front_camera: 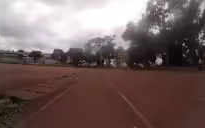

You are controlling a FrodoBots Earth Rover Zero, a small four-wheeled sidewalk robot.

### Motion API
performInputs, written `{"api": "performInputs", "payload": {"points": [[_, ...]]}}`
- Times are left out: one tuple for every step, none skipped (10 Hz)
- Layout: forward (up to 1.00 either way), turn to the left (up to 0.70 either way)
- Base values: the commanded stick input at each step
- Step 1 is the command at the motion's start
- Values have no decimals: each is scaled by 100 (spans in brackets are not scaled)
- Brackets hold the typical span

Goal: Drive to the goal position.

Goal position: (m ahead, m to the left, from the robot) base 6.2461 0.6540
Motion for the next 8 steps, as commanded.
{"api": "performInputs", "payload": {"points": [[100, 0], [100, 0], [100, 0], [100, 0], [100, 0], [100, 0], [100, 0], [100, 0]]}}
